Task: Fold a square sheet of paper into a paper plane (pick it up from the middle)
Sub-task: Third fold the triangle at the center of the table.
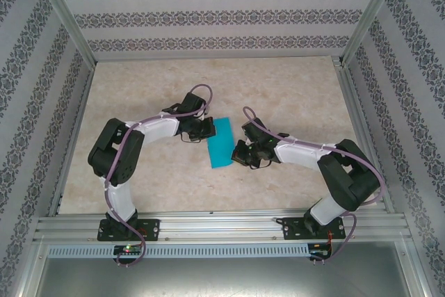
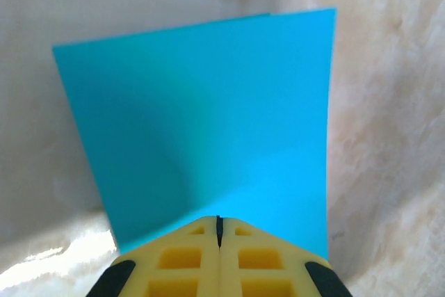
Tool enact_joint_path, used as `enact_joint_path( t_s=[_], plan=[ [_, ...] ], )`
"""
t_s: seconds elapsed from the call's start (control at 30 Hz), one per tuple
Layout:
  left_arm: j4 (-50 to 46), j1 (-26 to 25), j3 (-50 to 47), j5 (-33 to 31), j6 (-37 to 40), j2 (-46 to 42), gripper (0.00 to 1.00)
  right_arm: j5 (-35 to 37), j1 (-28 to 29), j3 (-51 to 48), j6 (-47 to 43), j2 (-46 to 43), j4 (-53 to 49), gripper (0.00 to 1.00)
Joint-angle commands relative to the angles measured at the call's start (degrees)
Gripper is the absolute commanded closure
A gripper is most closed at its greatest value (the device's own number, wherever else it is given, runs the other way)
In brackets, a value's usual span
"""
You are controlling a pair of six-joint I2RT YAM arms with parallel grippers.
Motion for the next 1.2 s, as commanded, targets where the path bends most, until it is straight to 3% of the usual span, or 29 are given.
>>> enact_joint_path(
  t_s=[0.0,0.33,0.7,0.87,1.17],
  plan=[
    [-6.43,0.58,2.1,-3.5,2.76,3.58,1.0,-1.33,-0.08,1.86,-0.01,0.97,-1.53,1.0],
    [-5.25,0.61,-0.75,-3.93,3.5,4.71,1.0,-4.73,0.39,4.68,-1.14,2.91,3.84,1.0],
    [-7.16,0.68,0.96,-2.3,6.49,4.78,1.0,-6.77,1.14,8.77,0.73,11.47,15.33,1.0],
    [-6.77,0.85,2.61,-0.77,5.56,2.65,1.0,-6.29,1.28,8.77,0.69,13.96,17.6,1.0],
    [-4.87,2.33,1.67,-3.58,2.5,1.05,1.0,-6.24,1.19,7.6,0.17,14.68,18.7,1.0]
  ],
)
